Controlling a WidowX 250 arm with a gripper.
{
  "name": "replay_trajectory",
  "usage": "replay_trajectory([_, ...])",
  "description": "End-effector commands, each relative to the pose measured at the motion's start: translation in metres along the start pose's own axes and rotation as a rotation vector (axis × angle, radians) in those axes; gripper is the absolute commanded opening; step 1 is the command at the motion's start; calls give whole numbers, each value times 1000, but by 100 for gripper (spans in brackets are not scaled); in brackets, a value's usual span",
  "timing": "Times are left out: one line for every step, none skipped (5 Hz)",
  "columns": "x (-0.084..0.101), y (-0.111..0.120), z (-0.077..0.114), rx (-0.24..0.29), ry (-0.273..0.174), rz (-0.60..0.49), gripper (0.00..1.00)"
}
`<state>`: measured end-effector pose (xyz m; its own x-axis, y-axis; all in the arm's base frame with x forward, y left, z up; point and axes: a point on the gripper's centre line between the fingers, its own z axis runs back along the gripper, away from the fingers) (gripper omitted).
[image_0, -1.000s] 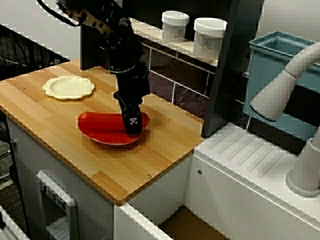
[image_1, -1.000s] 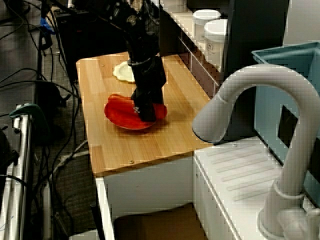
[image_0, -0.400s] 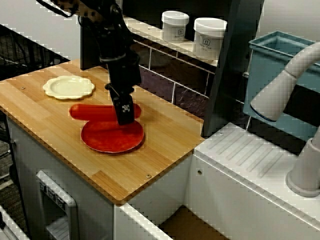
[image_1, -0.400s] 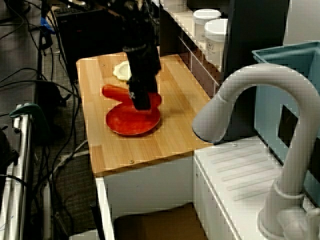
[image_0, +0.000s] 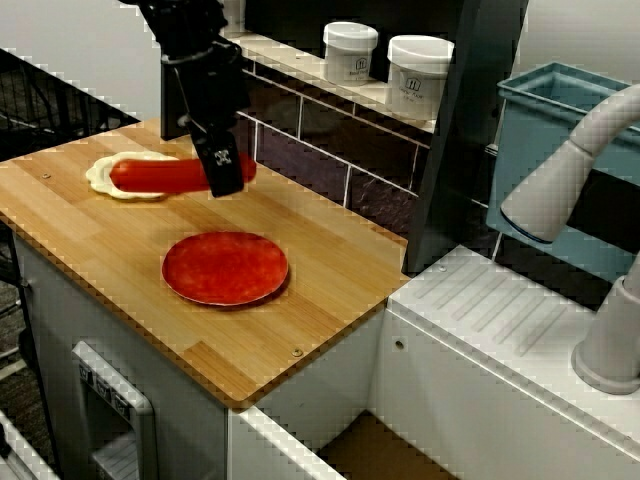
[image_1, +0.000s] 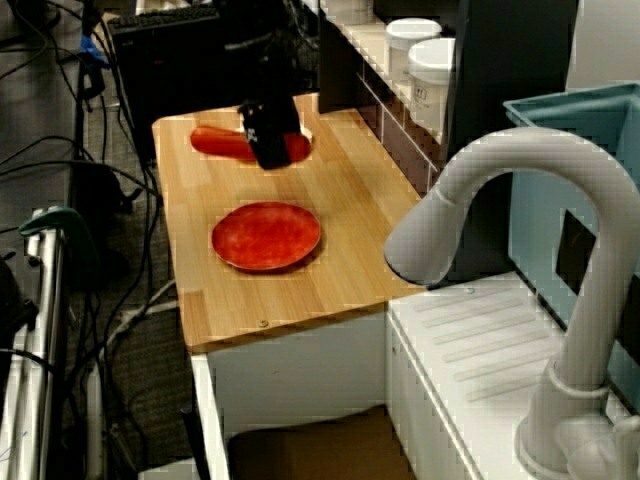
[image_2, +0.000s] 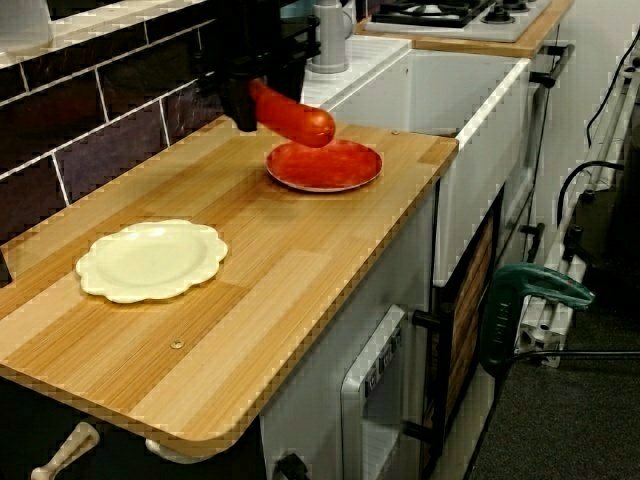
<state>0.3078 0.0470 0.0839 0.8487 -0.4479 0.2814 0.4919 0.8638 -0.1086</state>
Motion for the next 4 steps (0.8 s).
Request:
replay_trajectory([-22,71,44,112,-110,127,0])
replay_trajectory([-30,98,45,127,-120,185,0])
replay_trajectory([-36,114,44,139,-125,230,0])
replay_trajectory([-39,119,40,138,-112,232,0])
